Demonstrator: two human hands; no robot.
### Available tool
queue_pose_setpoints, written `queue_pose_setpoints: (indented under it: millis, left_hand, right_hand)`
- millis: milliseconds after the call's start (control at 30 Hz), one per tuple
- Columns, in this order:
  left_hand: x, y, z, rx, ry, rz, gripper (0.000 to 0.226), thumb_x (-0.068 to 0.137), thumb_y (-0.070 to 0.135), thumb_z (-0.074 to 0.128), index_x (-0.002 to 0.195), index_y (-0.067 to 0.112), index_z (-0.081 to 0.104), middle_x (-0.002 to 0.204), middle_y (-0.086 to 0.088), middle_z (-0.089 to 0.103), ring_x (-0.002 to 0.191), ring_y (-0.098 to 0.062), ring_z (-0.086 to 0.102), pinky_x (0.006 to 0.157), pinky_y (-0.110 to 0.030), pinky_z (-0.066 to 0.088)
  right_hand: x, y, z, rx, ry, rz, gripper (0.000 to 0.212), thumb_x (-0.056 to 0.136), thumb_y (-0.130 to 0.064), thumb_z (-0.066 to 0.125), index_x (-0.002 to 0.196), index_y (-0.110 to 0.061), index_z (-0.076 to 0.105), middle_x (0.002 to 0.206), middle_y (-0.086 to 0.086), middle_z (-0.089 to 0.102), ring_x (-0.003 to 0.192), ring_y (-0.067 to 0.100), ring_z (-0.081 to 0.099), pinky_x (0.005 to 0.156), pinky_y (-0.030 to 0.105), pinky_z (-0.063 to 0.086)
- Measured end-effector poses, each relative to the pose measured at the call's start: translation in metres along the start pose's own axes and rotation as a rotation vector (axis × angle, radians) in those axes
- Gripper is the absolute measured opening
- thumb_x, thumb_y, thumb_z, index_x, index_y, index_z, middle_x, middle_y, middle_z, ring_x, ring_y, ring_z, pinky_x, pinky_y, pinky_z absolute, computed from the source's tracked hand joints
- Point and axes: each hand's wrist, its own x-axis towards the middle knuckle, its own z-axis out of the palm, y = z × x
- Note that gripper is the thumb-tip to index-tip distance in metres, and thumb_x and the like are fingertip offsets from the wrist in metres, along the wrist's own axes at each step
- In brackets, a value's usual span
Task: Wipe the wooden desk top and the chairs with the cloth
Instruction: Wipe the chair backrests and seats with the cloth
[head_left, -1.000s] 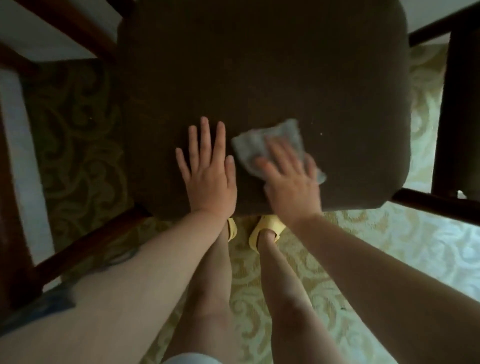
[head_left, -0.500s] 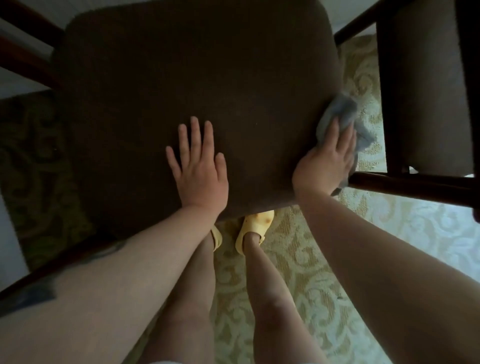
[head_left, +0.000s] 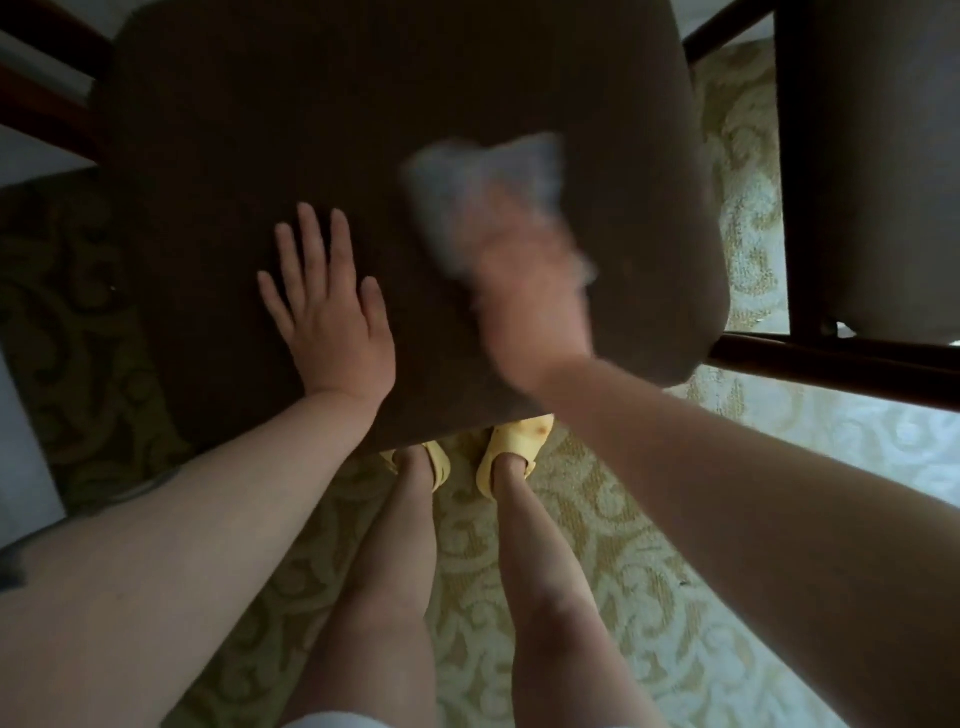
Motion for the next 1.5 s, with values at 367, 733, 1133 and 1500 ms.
queue_pose_setpoints:
  millis: [367, 733, 1133, 1500]
  left_hand:
    - [-0.017, -0.007, -0.007, -0.022, -0.077, 0.036, 0.06, 0.1, 0.031, 0.033, 0.153, 0.027, 0.005, 0.162, 0.001, -0.003, 0.148, -0.019, -0.009, 0.117, -0.045, -0.006]
    - [-0.041, -0.003, 0.0, -0.057, -0.105, 0.03, 0.064, 0.096, 0.022, 0.033, 0.154, 0.026, 0.006, 0.162, 0.002, -0.002, 0.148, -0.019, -0.008, 0.117, -0.042, -0.007]
    - [-0.043, -0.004, -0.001, -0.016, -0.095, 0.032, 0.065, 0.096, 0.021, 0.035, 0.153, 0.027, 0.004, 0.162, 0.002, -0.003, 0.148, -0.019, -0.009, 0.117, -0.042, -0.007]
    - [-0.022, -0.052, -0.014, 0.028, -0.086, -0.014, 0.059, 0.101, 0.032, 0.034, 0.154, 0.027, 0.007, 0.162, 0.001, 0.0, 0.148, -0.02, -0.005, 0.119, -0.045, -0.001]
  right_hand:
    - [-0.034, 0.072, -0.019, -0.051, 0.163, 0.749, 0.063, 0.095, -0.004, 0.039, 0.153, -0.021, 0.022, 0.16, 0.004, 0.018, 0.148, 0.021, 0.011, 0.121, 0.04, 0.009]
    - [-0.091, -0.018, 0.029, -0.084, -0.172, 0.05, 0.081, 0.079, 0.001, 0.049, 0.152, -0.021, 0.023, 0.16, 0.002, 0.017, 0.148, 0.02, 0.009, 0.119, 0.048, 0.011]
    - [-0.103, 0.002, 0.024, -0.031, -0.102, 0.024, 0.071, 0.08, -0.005, 0.042, 0.148, -0.022, 0.033, 0.154, 0.004, 0.033, 0.144, 0.02, 0.021, 0.115, 0.049, 0.02]
    - [-0.059, -0.044, 0.037, -0.181, -0.499, -0.752, 0.076, 0.08, -0.012, 0.043, 0.151, -0.033, 0.025, 0.16, -0.004, 0.014, 0.148, 0.017, 0.004, 0.117, 0.044, -0.004]
